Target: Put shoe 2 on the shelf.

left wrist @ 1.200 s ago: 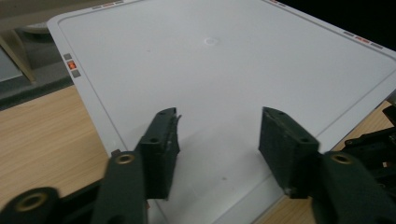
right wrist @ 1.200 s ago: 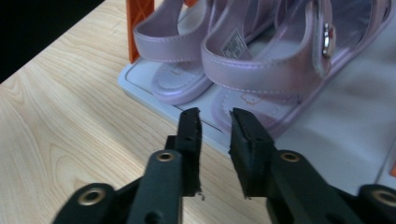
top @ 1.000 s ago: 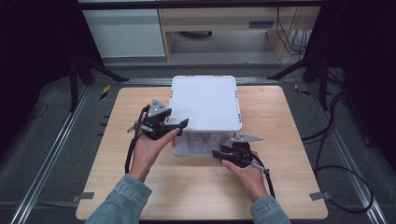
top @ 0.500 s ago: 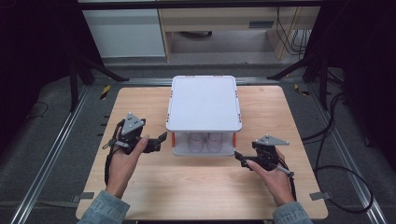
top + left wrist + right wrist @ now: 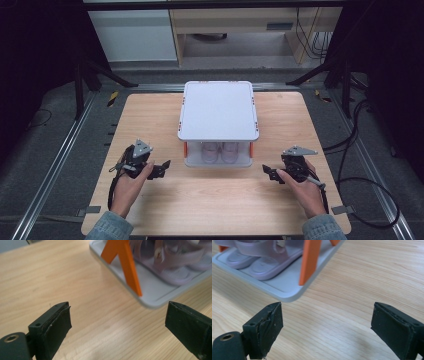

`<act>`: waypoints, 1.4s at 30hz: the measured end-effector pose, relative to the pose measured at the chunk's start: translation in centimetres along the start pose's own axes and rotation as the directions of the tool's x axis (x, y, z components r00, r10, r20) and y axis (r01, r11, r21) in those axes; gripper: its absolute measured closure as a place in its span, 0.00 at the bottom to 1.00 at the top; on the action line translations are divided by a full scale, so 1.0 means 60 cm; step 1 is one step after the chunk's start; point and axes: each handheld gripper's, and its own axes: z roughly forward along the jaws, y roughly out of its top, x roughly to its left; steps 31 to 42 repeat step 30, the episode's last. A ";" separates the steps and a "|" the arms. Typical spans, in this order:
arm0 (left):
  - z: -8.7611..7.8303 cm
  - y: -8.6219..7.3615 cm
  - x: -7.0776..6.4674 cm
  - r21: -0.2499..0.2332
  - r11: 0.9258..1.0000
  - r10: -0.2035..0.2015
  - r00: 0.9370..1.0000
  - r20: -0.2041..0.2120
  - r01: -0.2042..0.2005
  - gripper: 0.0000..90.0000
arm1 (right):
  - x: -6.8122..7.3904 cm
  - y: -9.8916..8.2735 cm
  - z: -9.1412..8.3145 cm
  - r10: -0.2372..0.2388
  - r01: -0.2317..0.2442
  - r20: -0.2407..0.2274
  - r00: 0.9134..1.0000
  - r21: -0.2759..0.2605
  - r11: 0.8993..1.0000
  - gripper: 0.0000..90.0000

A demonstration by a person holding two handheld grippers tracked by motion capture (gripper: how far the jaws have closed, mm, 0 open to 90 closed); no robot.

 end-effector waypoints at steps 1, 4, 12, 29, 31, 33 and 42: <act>0.004 -0.006 0.004 0.011 1.000 -0.001 1.000 -0.004 0.001 0.06 | -0.003 -0.001 0.001 0.006 -0.006 0.003 1.000 0.004 1.000 0.12; 0.014 -0.023 0.020 0.043 0.999 -0.015 1.000 -0.016 0.016 0.06 | -0.018 -0.002 0.002 0.014 -0.014 0.024 1.000 0.008 1.000 0.12; 0.034 -0.056 0.064 0.085 0.993 -0.081 0.995 -0.063 0.087 0.06 | -0.059 -0.001 -0.002 0.057 -0.056 0.144 0.988 -0.006 0.998 0.11; 0.058 -0.080 0.078 0.089 0.986 -0.136 0.987 -0.083 0.143 0.05 | -0.077 -0.024 0.021 0.061 -0.080 0.263 0.963 0.060 0.995 0.10; 0.058 -0.080 0.078 0.091 0.985 -0.137 0.987 -0.081 0.145 0.05 | -0.076 -0.024 0.023 0.060 -0.078 0.262 0.963 0.056 0.995 0.08; 0.058 -0.080 0.078 0.091 0.985 -0.137 0.987 -0.081 0.145 0.05 | -0.076 -0.024 0.023 0.060 -0.078 0.262 0.963 0.056 0.995 0.08; 0.058 -0.080 0.078 0.091 0.985 -0.137 0.987 -0.081 0.145 0.05 | -0.076 -0.024 0.023 0.060 -0.078 0.262 0.963 0.056 0.995 0.08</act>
